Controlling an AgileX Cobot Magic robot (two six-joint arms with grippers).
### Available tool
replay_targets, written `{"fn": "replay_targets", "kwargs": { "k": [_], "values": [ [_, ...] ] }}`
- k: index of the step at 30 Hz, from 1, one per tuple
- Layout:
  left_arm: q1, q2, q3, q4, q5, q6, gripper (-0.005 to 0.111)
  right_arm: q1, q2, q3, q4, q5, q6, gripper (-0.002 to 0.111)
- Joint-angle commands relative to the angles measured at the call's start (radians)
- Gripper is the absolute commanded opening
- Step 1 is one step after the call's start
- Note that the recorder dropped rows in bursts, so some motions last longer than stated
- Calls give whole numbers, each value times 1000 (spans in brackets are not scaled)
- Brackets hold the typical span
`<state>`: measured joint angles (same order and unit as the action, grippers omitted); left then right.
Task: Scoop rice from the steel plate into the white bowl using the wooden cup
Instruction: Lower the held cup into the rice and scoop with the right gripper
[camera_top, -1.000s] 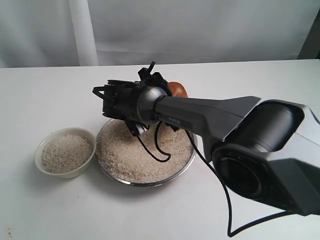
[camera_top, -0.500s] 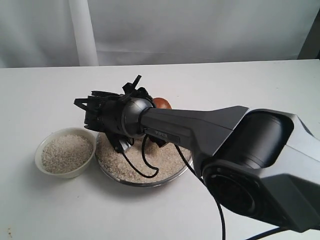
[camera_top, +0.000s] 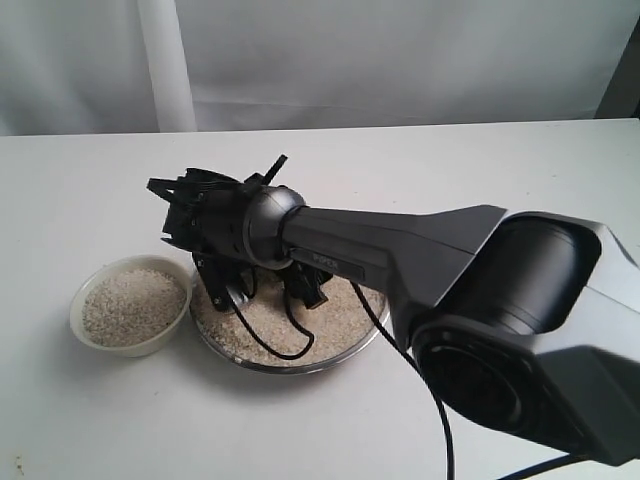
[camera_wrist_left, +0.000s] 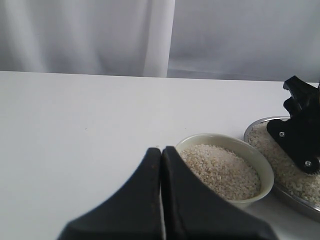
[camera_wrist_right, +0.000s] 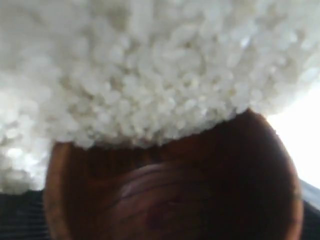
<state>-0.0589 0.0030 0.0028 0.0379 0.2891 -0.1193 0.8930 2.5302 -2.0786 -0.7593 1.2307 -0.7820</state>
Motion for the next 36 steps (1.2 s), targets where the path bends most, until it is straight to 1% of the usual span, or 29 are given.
{"fn": "replay_targets", "kwargs": {
  "k": [1,24,28,36],
  "values": [
    [-4,-3,-3,-5,-4,-3,0,4,-21,-5,59,-10,-3,0],
    [-4,-3,-3,-5,-4,0,0,4,-81,-5,310,-67,-3,0],
    [-4,-3,-3,-5,-4,0,0,4,-81,-5,380,-90,-3,0],
    [-4,-3,-3,-5,-4,-2,0,-21,-81,-5,459,-96,10,0]
  ]
}}
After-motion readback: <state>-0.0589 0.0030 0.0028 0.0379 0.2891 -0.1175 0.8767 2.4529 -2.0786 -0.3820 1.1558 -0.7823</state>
